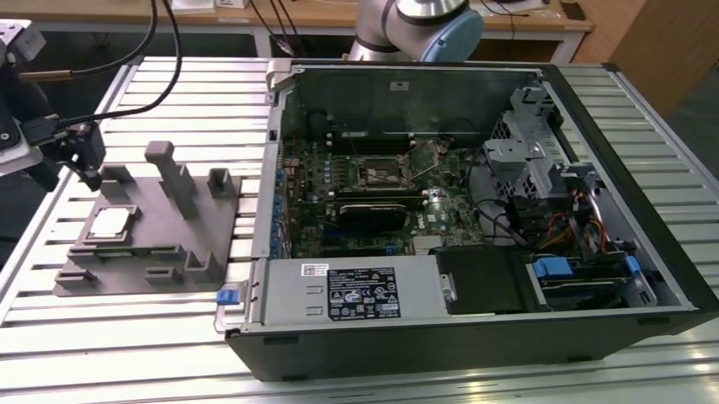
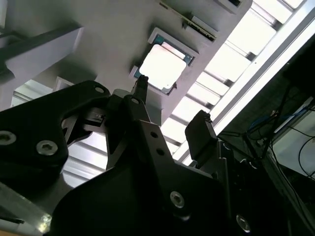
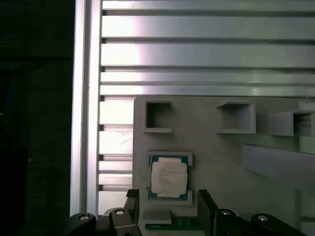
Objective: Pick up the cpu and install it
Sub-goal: 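Pick up the cpu and move it towards the insertion slot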
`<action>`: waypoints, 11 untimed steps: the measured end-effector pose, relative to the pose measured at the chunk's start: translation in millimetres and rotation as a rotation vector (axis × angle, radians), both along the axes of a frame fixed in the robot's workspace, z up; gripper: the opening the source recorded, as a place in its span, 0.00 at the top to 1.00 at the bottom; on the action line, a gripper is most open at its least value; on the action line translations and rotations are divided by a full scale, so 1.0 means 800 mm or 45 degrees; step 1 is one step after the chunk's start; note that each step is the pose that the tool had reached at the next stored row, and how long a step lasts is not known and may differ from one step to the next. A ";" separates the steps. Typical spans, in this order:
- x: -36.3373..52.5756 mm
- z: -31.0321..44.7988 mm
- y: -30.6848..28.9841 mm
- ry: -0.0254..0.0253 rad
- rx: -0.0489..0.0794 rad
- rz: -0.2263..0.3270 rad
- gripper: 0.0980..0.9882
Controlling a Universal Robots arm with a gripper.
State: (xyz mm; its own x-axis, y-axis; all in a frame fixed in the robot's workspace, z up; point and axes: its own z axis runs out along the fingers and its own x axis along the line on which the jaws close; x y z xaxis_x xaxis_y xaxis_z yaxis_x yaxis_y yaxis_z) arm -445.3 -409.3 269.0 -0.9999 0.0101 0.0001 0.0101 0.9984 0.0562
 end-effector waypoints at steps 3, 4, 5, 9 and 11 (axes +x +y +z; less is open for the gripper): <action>0.000 -0.0058 -0.0003 0.0004 -0.002 0.013 0.45; 0.000 -0.0076 -0.0004 0.0012 -0.003 0.021 0.44; 0.000 -0.0096 -0.0005 0.0018 -0.005 0.028 0.44; 0.000 -0.0181 -0.0005 0.0026 -0.006 0.037 0.37; 0.000 -0.0209 -0.0005 0.0025 -0.005 0.038 0.37</action>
State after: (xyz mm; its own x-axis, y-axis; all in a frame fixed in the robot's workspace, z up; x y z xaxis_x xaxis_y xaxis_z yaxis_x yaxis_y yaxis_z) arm -445.3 -409.7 252.3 -0.9998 -0.0195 0.0021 -0.0194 0.9985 0.0519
